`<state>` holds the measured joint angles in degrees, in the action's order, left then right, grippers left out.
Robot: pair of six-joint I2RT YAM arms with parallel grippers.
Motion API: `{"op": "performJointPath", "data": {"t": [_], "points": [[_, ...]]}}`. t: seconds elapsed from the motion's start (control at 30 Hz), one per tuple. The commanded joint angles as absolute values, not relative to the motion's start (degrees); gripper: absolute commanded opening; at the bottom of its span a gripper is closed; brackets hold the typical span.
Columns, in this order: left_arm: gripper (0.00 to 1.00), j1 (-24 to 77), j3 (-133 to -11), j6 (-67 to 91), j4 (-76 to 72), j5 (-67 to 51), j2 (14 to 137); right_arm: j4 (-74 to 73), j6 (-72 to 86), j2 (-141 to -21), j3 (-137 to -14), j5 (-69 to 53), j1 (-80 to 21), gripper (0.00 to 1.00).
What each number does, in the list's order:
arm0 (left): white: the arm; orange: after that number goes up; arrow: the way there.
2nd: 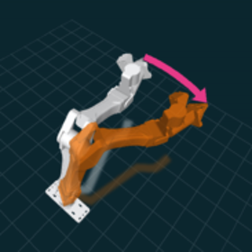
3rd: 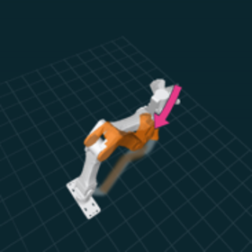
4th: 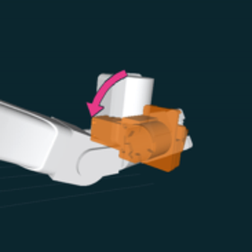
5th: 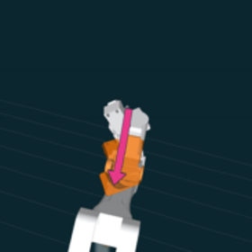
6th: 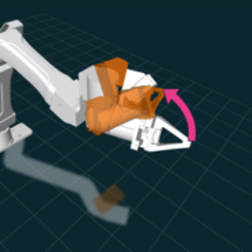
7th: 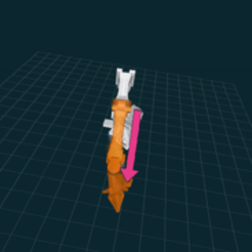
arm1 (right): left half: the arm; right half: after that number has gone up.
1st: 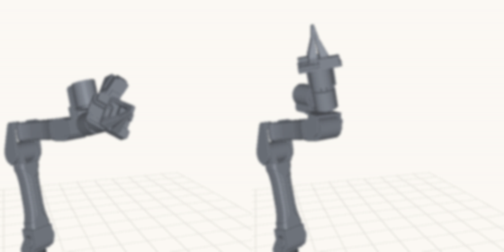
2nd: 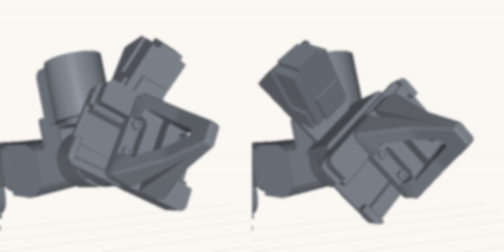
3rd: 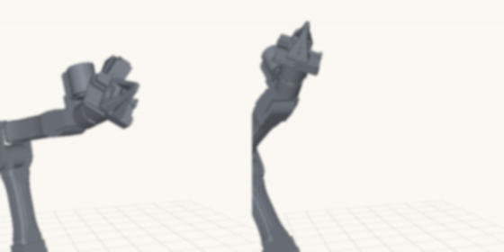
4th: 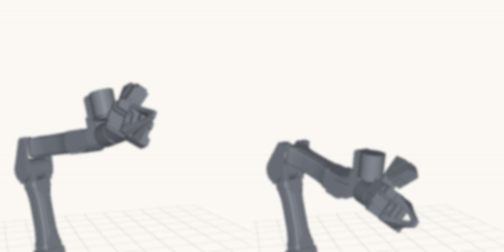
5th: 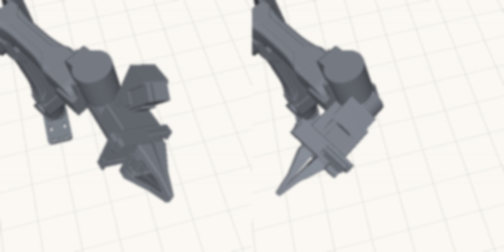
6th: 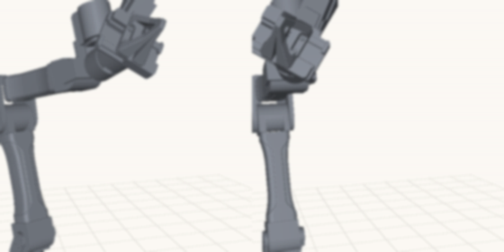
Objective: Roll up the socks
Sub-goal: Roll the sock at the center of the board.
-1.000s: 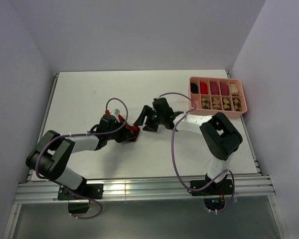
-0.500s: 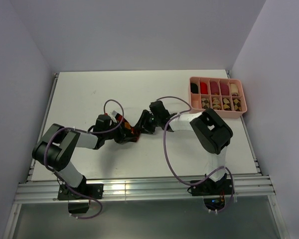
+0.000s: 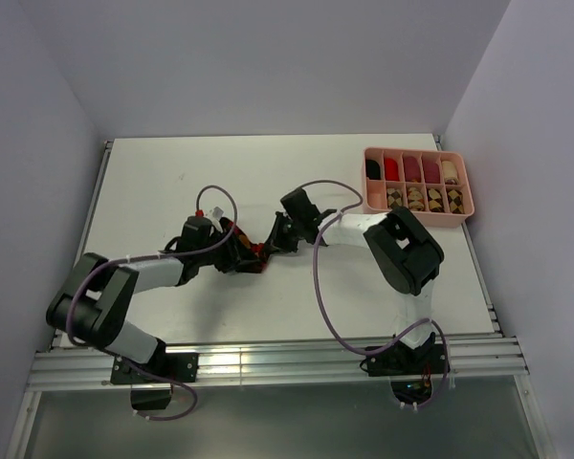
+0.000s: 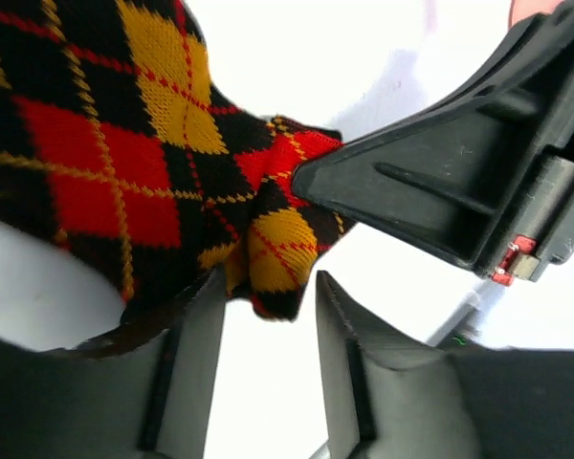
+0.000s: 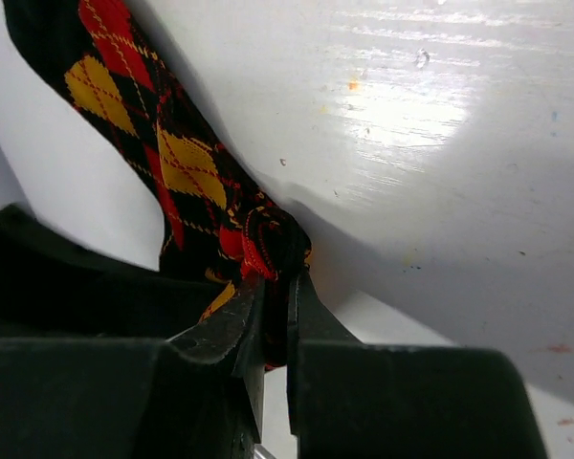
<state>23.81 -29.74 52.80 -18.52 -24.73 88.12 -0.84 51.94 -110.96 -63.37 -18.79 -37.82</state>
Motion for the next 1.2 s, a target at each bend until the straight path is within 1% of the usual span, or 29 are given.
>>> {"op": "performJointPath", "data": {"t": [0.0,0.03,0.07,0.1,0.17,0.2,0.27,0.3,0.4,0.5,0.57,0.7,0.87,1.03,1.1,1.17], "points": [[0.47,27.49,-33.39,43.08,-7.06,-11.8,80.44,-10.27,48.43,-109.95,-67.23,-14.68,-37.97,0.0],[0.48,28.73,-33.83,42.02,-5.55,-8.99,78.94,-11.94,48.34,-110.04,-67.76,-14.5,-37.97,0.0],[0.5,30.13,-34.36,39.92,-4.23,-2.0,76.4,-12.74,48.17,-109.95,-68.63,-14.41,-37.97,0.0],[0.51,33.37,-35.5,38.86,-3.09,-0.28,75.33,-13.35,48.08,-110.04,-69.16,-14.41,-37.97,0.0],[0.53,37.16,-36.73,35.43,-0.62,11.53,73.31,-15.2,47.81,-110.21,-70.4,-14.41,-37.97,0.0],[0.53,41.27,-38.04,34.29,-0.18,15.08,73.13,-15.64,47.73,-110.39,-70.75,-14.5,-37.97,0.0],[0.54,44.9,-39.37,31.05,-0.18,22.71,74.0,-16.78,47.64,-110.48,-71.63,-14.5,-37.97,0.0],[0.54,48.04,-40.68,29.98,-0.18,24.68,74.7,-17.14,47.46,-110.83,-71.98,-14.68,-37.97,0.0],[0.53,53.06,-43.67,26.73,1.41,30.91,79.09,-17.49,47.55,-111.01,-72.33,-15.29,-37.88,0.0],[0.52,57.2,-46.04,23.74,0.88,35.49,83.75,-17.58,47.72,-111.44,-72.51,-15.64,-37.88,0.0],[0.52,59.31,-47.54,22.16,0.71,36.56,86.73,-17.67,47.64,-111.71,-72.86,-15.91,-37.97,0.0],[0.51,60.9,-49.04,21.71,1.93,39.1,91.31,-17.32,47.99,-111.8,-72.69,-16.61,-37.97,0.0],[0.49,61.7,-49.3,22.24,2.11,39.29,96.75,-16.88,48.08,-111.97,-72.07,-16.96,-38.06,0.0],[0.48,61.61,-50.54,24.86,6.05,40.6,102.29,-15.65,47.73,-111.71,-71.19,-18.45,-38.06,0.0],[0.45,61.61,-50.98,25.66,7.03,41.13,103.27,-14.51,47.72,-111.71,-70.93,-19.59,-38.06,0.0],[0.31,61.61,-51.41,27.33,8.87,41.92,104.85,-13.45,47.72,-111.45,-70.49,-21.62,-38.06,0.0]]}}
